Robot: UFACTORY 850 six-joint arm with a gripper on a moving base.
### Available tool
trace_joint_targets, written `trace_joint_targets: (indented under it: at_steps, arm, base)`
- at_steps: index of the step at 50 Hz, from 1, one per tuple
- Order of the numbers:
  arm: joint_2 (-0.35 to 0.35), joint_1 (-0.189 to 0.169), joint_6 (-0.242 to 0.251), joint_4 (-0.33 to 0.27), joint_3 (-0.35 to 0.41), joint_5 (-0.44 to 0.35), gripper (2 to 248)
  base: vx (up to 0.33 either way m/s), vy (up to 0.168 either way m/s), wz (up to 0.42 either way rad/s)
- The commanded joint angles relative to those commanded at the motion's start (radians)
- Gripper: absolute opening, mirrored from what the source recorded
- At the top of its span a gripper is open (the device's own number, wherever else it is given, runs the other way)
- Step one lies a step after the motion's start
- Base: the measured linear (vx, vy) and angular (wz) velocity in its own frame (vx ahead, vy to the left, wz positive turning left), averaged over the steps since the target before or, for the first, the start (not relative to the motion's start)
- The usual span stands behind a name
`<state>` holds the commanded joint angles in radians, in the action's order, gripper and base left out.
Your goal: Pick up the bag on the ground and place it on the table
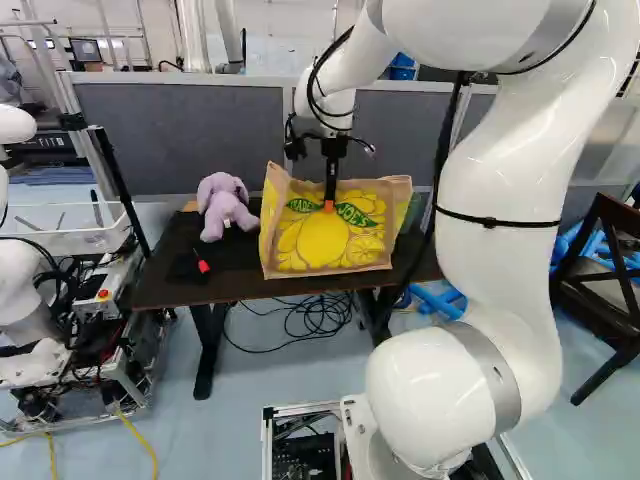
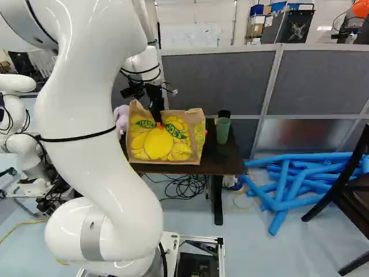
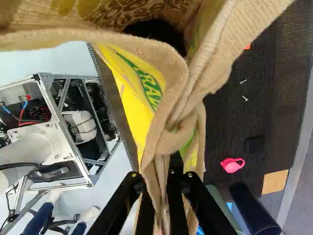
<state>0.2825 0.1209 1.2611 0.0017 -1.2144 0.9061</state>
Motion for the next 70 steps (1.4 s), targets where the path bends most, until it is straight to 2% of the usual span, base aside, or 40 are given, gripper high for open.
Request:
trace_joint_targets:
  at_steps: [1,2,6,7,12,13,17,18,22,23,27,28,33,34,70]
  arm:
    - [0.000,0.000,0.000,0.000,0.000,0.000,25]
    - [0.000,0.000,0.000,0.000,0.000,0.000,54]
    - [0.000,0.000,0.000,0.000,0.000,0.000,54]
    - [0.000,0.000,0.000,0.000,0.000,0.000,89]
    - [0.000,0.000,0.000,0.000,0.000,0.000,89]
    - [0.000,0.000,0.000,0.000,0.000,0.000,123]
    - [0.000,0.000,0.000,0.000,0.000,0.000,123]
    - [0.000,0.000,0.000,0.000,0.000,0.000,158]
    - [0.000,0.000,0.000,0.000,0.000,0.000,158]
    - [0.000,0.000,0.000,0.000,0.000,0.000,194]
    - [-0.002,0.000,0.000,0.000,0.000,0.000,194]
    - [-0.003,0.000,0.000,0.000,0.001,0.000,230]
    - [-0.015,0.000,0.000,0.000,0.003,0.000,230]
    - [-0.018,0.000,0.000,0.000,0.003,0.000,247]
    - [-0.109,-0.013,0.000,0.000,-0.012,0.061,247]
  base:
    - [0.000,0.000,0.000]
    - [0.000,0.000,0.000]
    - [0.000,0.000,0.000]
    - [0.000,0.000,0.000]
    - [0.000,0.000,0.000]
    - [0.000,0.000,0.000]
    - [0.000,0.000,0.000]
    - [0.000,0.000,0.000]
    - [0.000,0.000,0.000]
    - [0.000,0.000,0.000]
    - [0.000,0.000,0.000]
    - [0.000,0.000,0.000]
    - [0.000,0.000,0.000]
    - [0.000,0.000,0.000]
    - [0.000,0.000,0.000]
